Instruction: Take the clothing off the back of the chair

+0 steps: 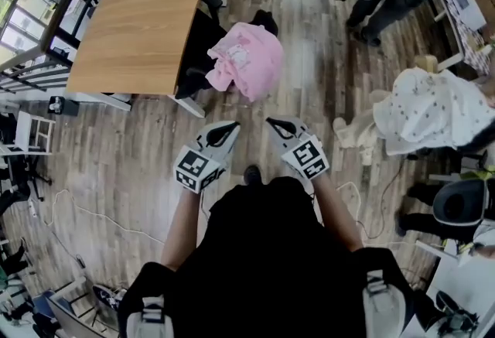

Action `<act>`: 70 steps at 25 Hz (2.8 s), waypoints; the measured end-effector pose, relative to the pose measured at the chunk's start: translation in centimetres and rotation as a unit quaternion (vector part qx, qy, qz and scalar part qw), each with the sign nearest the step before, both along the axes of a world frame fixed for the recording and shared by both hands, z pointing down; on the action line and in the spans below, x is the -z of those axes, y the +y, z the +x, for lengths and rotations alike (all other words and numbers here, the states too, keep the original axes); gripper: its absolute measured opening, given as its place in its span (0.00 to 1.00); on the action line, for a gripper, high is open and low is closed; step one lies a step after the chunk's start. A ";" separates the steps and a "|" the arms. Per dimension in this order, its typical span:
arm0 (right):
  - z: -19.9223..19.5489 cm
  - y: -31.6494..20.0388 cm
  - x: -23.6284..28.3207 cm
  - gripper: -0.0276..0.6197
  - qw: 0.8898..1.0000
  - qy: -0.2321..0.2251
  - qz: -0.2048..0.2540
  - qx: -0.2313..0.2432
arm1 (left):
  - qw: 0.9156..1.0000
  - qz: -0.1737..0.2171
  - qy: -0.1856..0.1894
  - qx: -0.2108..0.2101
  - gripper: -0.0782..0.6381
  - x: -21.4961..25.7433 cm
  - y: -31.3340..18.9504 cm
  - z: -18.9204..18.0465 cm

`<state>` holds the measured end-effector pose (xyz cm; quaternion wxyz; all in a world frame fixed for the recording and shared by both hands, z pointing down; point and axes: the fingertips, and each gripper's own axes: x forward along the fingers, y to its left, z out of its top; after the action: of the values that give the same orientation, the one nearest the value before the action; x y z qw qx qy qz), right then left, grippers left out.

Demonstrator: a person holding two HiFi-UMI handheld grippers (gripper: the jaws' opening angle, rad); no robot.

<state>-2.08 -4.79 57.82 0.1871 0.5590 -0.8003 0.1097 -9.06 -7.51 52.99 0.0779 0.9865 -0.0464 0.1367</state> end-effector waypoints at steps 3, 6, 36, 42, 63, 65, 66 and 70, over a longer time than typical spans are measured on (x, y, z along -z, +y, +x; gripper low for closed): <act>0.3 0.4 0.0 0.04 1.000 -0.001 -0.005 -0.006 | 1.000 -0.006 0.000 -0.004 0.11 0.3 0.2 0.3; 0.7 0.7 0.0 0.04 1.000 -0.003 -0.009 -0.012 | 1.000 -0.005 0.003 -0.007 0.11 0.6 0.2 0.5; 6.6 -6.3 1.2 0.04 0.996 -0.001 -0.002 0.092 | 0.993 -0.003 0.007 0.117 0.11 1.1 -5.0 4.6; 8.5 -9.4 1.5 0.04 0.992 -0.002 0.005 0.127 | 0.988 -0.003 0.003 0.155 0.11 1.1 -7.2 6.1; 11.8 -17.1 3.7 0.29 0.975 -0.035 0.048 0.216 | 0.945 0.007 0.018 0.326 0.31 1.9 -12.5 6.0; 12.2 -17.9 3.9 0.45 0.976 -0.027 0.056 0.209 | 0.943 0.003 0.021 0.333 0.38 2.0 -12.5 5.9; 12.4 -18.2 3.9 0.51 0.976 -0.026 0.058 0.207 | 0.941 0.001 0.021 0.336 0.43 1.9 -12.6 5.9; 12.4 -18.8 3.3 0.57 0.974 -0.046 0.040 0.217 | 0.933 0.002 0.016 0.358 0.50 1.6 -13.2 5.2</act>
<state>10.28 -23.61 54.56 0.1465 0.3737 -0.9139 0.0599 -3.87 -20.66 51.39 0.1202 0.9066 -0.3958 0.0839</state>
